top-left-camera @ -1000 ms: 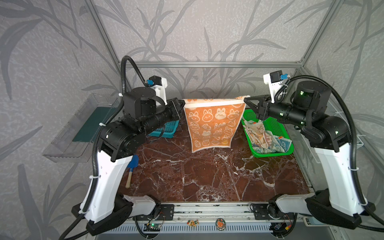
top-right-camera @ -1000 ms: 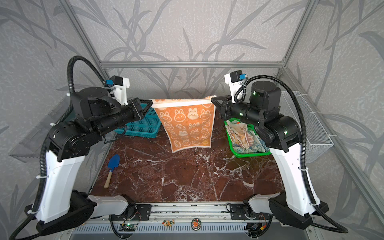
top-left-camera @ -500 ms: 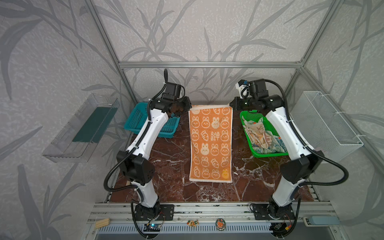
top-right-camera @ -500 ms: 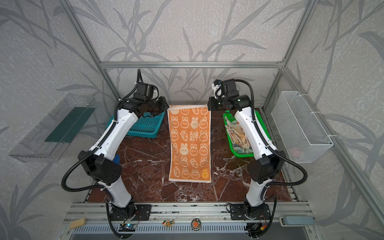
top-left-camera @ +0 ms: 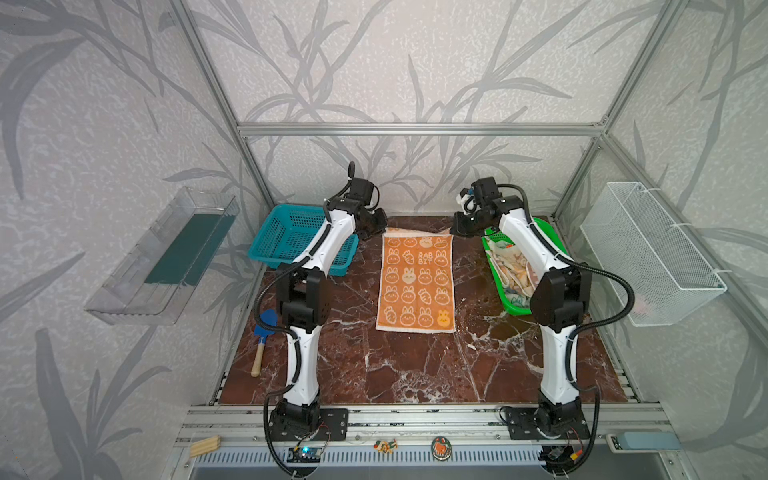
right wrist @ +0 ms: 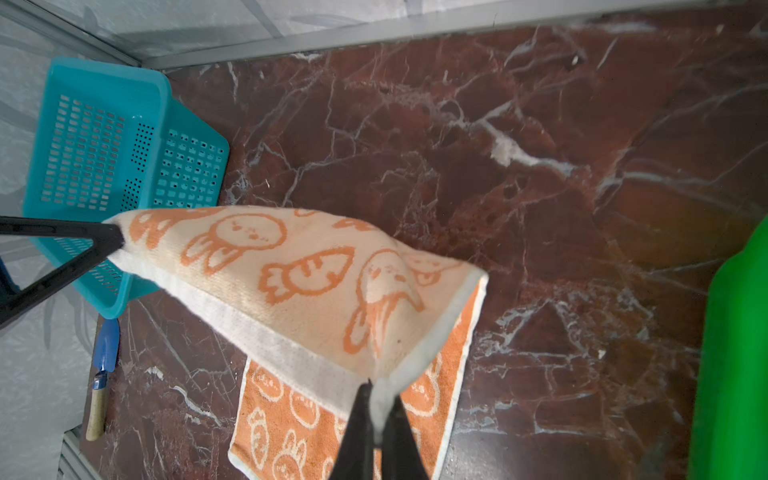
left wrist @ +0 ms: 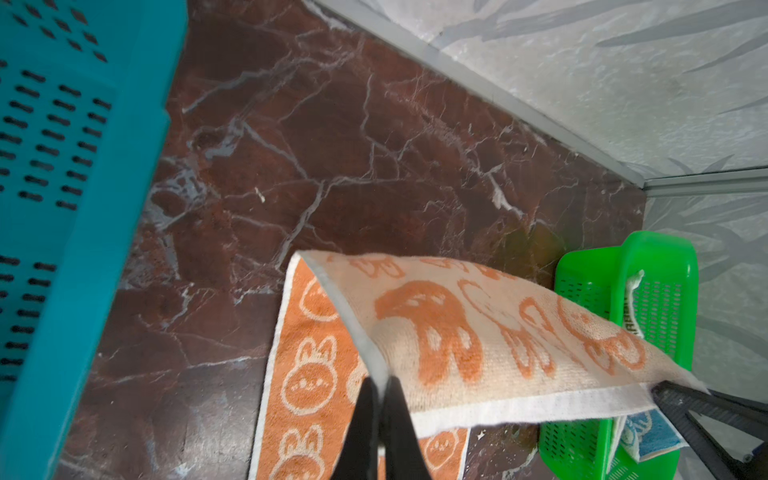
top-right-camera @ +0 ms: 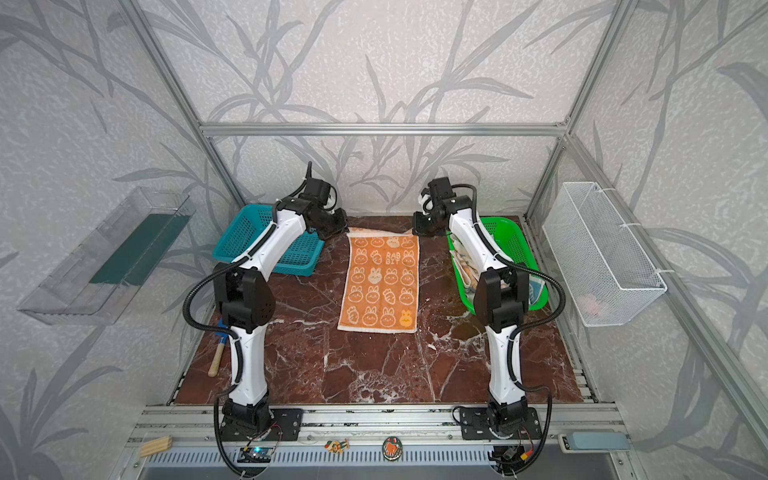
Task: Fold and stack the towels
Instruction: 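Lower the hanging towel flat onto the table center with both grippers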
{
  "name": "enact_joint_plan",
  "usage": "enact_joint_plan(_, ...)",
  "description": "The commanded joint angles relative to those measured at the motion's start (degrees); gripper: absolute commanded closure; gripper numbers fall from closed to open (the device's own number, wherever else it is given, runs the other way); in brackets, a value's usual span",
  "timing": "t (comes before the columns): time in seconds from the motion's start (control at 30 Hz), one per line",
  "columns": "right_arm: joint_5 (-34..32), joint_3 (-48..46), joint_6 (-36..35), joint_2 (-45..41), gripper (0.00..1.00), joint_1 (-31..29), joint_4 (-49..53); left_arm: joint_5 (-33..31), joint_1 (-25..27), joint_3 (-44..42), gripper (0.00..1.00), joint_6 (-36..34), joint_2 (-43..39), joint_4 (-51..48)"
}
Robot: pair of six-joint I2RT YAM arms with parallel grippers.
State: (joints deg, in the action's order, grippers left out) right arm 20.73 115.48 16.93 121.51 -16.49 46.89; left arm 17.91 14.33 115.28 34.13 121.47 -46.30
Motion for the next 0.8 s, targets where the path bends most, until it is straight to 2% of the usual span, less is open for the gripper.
enact_joint_plan(0.0, 2.6, -8.8, 1.3, -5.5, 1.00, -0.3, -3.9, -0.4, -0.3, -8.3, 1.00, -0.8, -5.6, 1.4)
enact_joint_plan(0.13, 2.5, -20.8, 1.8, -10.8, 1.00, -1.5, -7.5, 0.3, -0.1, -20.9, 1.00, 0.6, -11.6, 5.9)
enact_joint_plan(0.37, 1.7, -35.2, 2.7, -19.5, 1.00, -4.1, -10.8, 0.3, 0.4, -40.7, 1.00, 2.3, -21.2, 12.0)
enact_joint_plan(0.57, 0.5, -46.3, 3.7, -23.4, 1.00, -6.2, -13.8, 0.7, 1.5, -52.6, 1.00, 3.8, -26.7, 16.0)
enact_joint_plan(0.77, 0.6, -53.6, 5.0, -22.1, 1.00, -6.8, -18.2, 1.0, 3.3, -58.6, 1.00, 4.9, -27.8, 18.7)
